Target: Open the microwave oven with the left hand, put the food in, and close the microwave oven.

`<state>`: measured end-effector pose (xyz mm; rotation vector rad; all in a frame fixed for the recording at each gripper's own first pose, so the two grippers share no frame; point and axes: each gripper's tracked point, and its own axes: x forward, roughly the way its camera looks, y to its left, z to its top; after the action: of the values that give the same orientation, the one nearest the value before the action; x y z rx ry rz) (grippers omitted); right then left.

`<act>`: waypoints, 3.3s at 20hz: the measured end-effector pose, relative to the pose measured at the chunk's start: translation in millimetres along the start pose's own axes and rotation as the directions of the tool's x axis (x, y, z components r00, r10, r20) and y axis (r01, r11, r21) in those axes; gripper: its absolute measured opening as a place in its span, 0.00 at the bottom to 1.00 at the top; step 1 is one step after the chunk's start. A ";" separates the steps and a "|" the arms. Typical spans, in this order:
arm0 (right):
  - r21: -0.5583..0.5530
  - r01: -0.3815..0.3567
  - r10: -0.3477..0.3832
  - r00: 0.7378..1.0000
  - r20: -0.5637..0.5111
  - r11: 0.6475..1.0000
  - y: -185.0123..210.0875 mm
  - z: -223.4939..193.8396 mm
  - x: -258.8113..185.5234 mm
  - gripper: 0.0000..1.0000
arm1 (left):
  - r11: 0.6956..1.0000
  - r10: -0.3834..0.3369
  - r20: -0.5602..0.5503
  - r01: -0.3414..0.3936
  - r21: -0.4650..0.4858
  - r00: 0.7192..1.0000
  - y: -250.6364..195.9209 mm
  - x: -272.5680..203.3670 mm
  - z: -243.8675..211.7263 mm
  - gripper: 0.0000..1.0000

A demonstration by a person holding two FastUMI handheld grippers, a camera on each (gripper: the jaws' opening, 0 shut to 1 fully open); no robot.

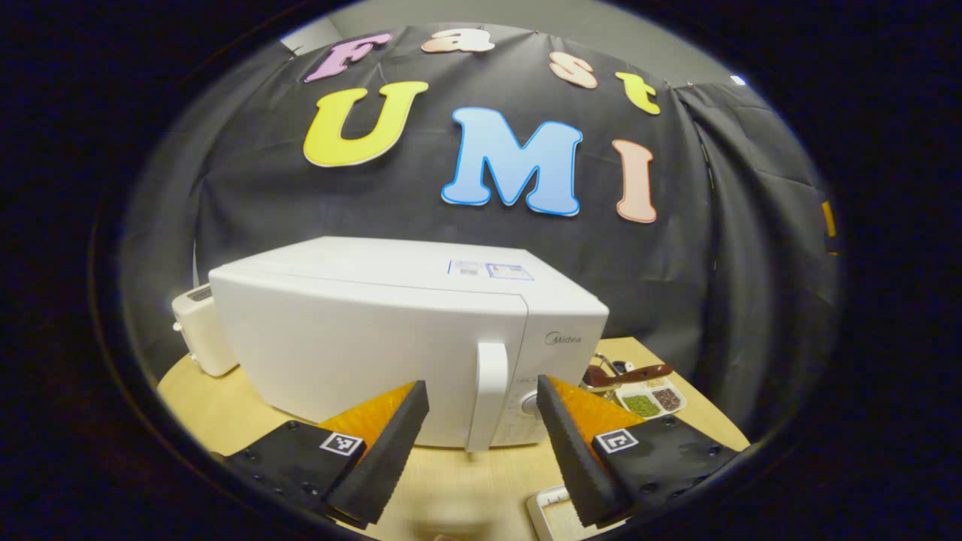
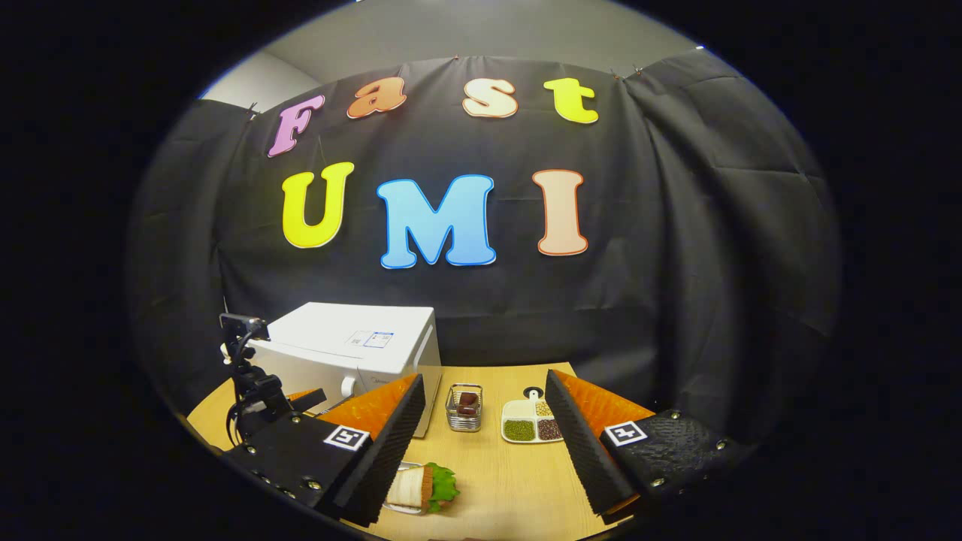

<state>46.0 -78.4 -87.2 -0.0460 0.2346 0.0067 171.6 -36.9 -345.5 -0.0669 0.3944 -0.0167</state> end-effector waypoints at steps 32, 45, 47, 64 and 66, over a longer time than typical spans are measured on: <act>0.025 -0.152 0.154 0.981 -0.121 0.988 76.4 -43.3 -5.4 0.98 | 0.931 -0.283 -0.227 0.323 0.167 0.932 28.4 -107.9 -63.0 0.08; 0.487 0.010 0.254 0.843 -0.474 0.873 57.2 -221.9 22.9 0.96 | 0.888 -0.358 -0.343 0.430 0.162 0.868 142.1 -230.0 -91.1 0.14; 0.502 0.009 0.273 0.830 -0.486 0.865 62.3 -238.5 27.0 0.96 | 0.884 -0.357 -0.362 0.437 0.166 0.861 162.1 -242.4 -93.6 0.14; 0.546 0.020 0.368 0.718 -0.591 0.837 97.3 -298.9 49.7 0.91 | 0.947 -0.219 -0.397 0.292 0.134 0.891 314.1 -291.7 -93.4 0.13; 0.548 0.031 0.367 0.710 -0.601 0.836 99.8 -300.4 51.3 0.88 | 0.953 -0.195 -0.389 0.268 0.142 0.900 326.1 -292.0 -94.3 0.13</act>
<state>25.0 7.4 -395.5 0.5451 0.9990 0.1206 -133.1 291.1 -342.7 0.0833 0.7620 -0.3095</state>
